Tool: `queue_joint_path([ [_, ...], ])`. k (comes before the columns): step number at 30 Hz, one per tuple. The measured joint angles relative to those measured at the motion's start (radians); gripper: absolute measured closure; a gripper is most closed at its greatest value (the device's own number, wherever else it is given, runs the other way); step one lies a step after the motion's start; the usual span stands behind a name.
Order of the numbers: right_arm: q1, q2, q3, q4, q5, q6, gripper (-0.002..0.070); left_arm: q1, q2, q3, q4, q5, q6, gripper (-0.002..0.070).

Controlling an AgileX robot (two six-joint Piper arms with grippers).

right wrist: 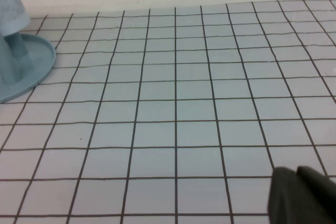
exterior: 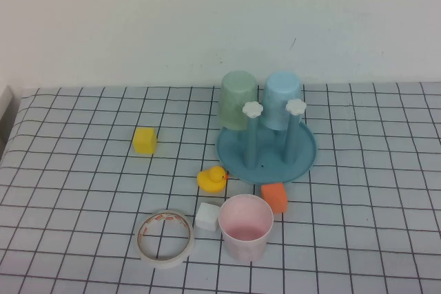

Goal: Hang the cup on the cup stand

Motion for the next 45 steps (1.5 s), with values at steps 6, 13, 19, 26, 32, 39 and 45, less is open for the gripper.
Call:
queue_joint_path([
  [6, 0.000, 0.000, 0.000, 0.000, 0.000, 0.000, 0.0678, 0.000, 0.000, 0.000, 0.000, 0.000, 0.000, 0.0676],
  [13, 0.000, 0.000, 0.000, 0.000, 0.000, 0.000, 0.0678, 0.000, 0.000, 0.000, 0.000, 0.000, 0.000, 0.0676],
  [19, 0.000, 0.000, 0.000, 0.000, 0.000, 0.000, 0.0678, 0.000, 0.000, 0.000, -0.012, 0.000, -0.003, 0.0676],
  [26, 0.000, 0.000, 0.000, 0.000, 0.000, 0.000, 0.0678, 0.000, 0.000, 0.000, -0.016, 0.000, -0.003, 0.0676],
  [32, 0.000, 0.000, 0.000, 0.000, 0.000, 0.002, 0.0678, 0.000, 0.000, 0.000, -0.038, -0.012, -0.003, 0.0676],
  [39, 0.000, 0.000, 0.002, 0.187, -0.015, 0.016, 0.0678, 0.000, 0.000, 0.002, -0.355, -0.014, -0.014, 0.0676],
  [45, 0.000, 0.000, 0.009, 0.873, -0.050, 0.059, 0.0678, 0.000, 0.000, 0.002, -0.781, -0.079, -0.027, 0.0677],
])
